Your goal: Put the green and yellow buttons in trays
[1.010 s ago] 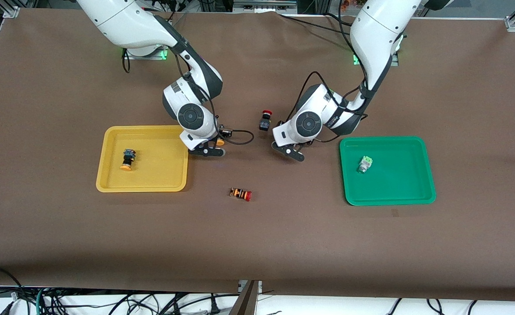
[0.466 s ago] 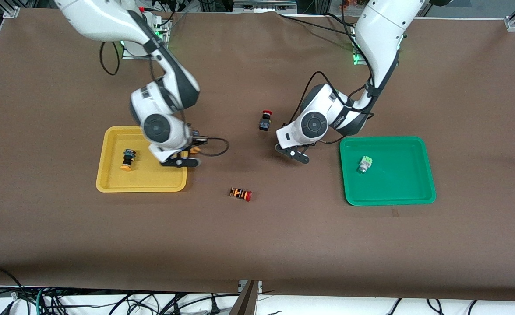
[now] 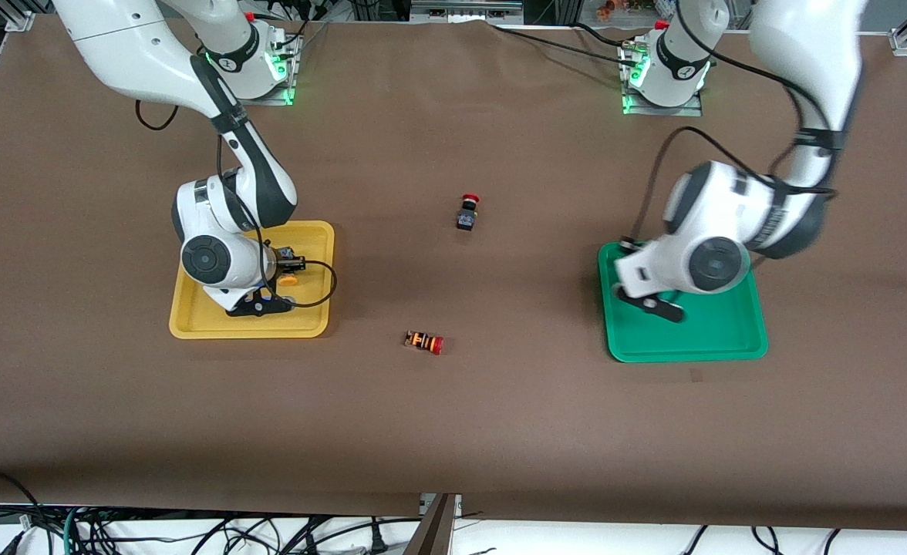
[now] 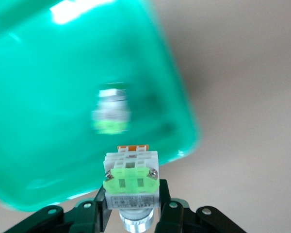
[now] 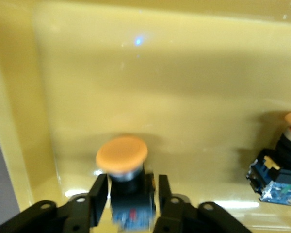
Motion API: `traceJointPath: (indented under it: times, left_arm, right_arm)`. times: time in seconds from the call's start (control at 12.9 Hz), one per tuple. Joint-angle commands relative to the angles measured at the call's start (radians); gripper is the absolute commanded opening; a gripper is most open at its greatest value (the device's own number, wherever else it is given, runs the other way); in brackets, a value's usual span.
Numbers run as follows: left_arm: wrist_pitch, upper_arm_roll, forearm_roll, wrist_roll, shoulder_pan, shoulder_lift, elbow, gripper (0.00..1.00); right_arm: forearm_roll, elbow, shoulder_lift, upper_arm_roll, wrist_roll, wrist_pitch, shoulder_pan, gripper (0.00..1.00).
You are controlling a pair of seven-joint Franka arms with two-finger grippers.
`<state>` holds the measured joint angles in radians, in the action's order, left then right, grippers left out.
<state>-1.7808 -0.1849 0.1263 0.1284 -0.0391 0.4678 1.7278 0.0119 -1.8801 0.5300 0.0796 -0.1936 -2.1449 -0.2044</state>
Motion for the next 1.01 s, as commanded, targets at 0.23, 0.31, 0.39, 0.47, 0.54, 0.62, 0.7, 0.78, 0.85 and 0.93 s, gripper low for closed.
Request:
traceJointPath:
  times: [0.23,0.31,0.39,0.47,0.54,0.62,0.7,0.78,0.85,0.93]
  left_arm:
    - [-0.193,-0.022,0.139,0.165,0.140,0.111,0.009,0.38]
    - [-0.192,-0.022,0.139,0.166,0.142,0.104,0.003,0.99]
    - [-0.183,-0.024,0.138,0.169,0.154,0.083,-0.004,1.00]
    - [-0.180,-0.025,0.138,0.168,0.160,0.033,-0.004,1.00]
    - [-0.169,-0.031,0.125,0.166,0.159,-0.034,-0.010,1.00]
    - [-0.148,-0.042,0.107,0.157,0.157,-0.090,-0.023,1.00]
    - [-0.099,-0.056,0.093,0.157,0.157,-0.141,-0.061,1.00]
    - [-0.086,-0.059,0.079,0.148,0.162,-0.191,-0.083,1.00]
    - [-0.053,-0.059,0.059,0.137,0.162,-0.225,-0.136,1.00]
    - [0.055,-0.061,0.043,0.122,0.160,-0.253,-0.190,1.00]
  right_arm:
    - [-0.010,0.136,-0.361,-0.003,0.006,0.293,0.046,1.00]
    - [-0.009,0.151,-0.410,-0.009,0.008,0.322,0.046,1.00]
    - [0.000,0.153,-0.453,-0.009,0.013,0.370,0.046,1.00]
    - [0.019,0.165,-0.493,-0.011,0.011,0.420,0.048,1.00]
    - [0.048,0.195,-0.511,-0.011,0.014,0.459,0.046,1.00]
    - [0.052,0.231,-0.521,-0.035,0.017,0.482,0.046,1.00]
    - [0.046,0.269,-0.530,-0.049,0.022,0.496,0.046,1.00]
    - [0.043,0.285,-0.545,-0.052,0.022,0.535,0.046,1.00]
    - [0.043,0.286,-0.547,-0.053,0.014,0.606,0.046,1.00]
    - [0.042,0.288,-0.548,-0.055,0.014,0.659,0.046,1.00]
